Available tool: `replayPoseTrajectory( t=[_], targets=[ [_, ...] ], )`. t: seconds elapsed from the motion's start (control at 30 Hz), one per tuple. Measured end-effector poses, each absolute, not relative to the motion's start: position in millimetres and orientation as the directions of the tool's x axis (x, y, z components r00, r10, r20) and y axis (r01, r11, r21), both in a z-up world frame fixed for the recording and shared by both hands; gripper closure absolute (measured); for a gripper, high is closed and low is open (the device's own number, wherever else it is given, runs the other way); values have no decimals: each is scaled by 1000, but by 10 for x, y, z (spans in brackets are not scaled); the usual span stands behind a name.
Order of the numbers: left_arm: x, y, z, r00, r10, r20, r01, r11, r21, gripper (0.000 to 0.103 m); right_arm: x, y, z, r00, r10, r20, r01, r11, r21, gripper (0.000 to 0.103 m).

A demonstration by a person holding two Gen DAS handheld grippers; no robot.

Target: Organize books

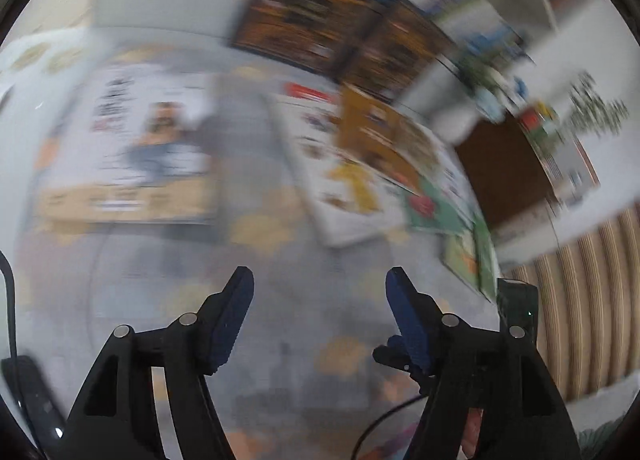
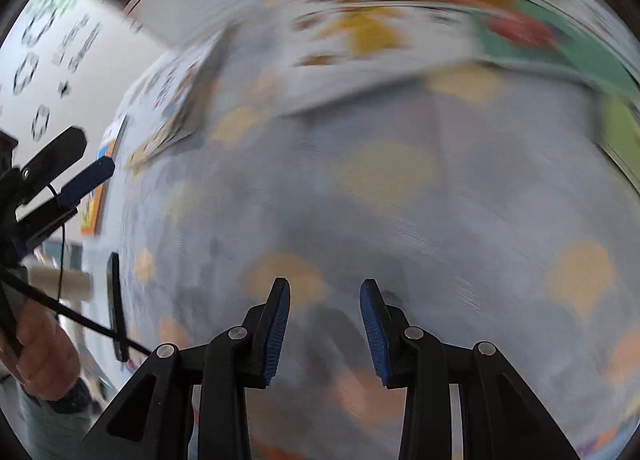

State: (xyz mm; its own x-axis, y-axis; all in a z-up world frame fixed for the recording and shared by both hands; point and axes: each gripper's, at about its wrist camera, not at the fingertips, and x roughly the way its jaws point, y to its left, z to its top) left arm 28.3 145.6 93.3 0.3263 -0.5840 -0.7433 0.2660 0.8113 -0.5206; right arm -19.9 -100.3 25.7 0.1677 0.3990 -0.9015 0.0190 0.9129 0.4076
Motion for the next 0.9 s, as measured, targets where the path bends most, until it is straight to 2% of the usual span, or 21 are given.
replayPoseTrajectory(
  t=[0.13,0.3,0.57,0.67,0.77,0.9],
  targets=[
    [179,591,958,233,-626,-744,354,767,-535,36,-418,-1892,413,245,397,-885,163,883,441,60],
    [-12,-558,977,131,-633,-763,486,712,-507,36,-619,-2905,575,337,314,-888,309,854,419,54],
    [-111,-1984,879,54,-600,-798,589,664,-460,38,-762,-4354,567,382,96,-919,534,789,304,54],
    [-66,-2351,772,63,-592,-804,585,674,-451,39,-669,-4646,540,379,40,-924,573,775,268,59],
    [11,-2572,672,80,-573,-815,549,708,-444,43,-642,-4839,518,378,7,-926,579,779,242,62],
    [42,-2722,541,104,-530,-841,510,755,-412,56,-632,-5012,434,364,-1,-931,572,789,223,62]
  ],
)
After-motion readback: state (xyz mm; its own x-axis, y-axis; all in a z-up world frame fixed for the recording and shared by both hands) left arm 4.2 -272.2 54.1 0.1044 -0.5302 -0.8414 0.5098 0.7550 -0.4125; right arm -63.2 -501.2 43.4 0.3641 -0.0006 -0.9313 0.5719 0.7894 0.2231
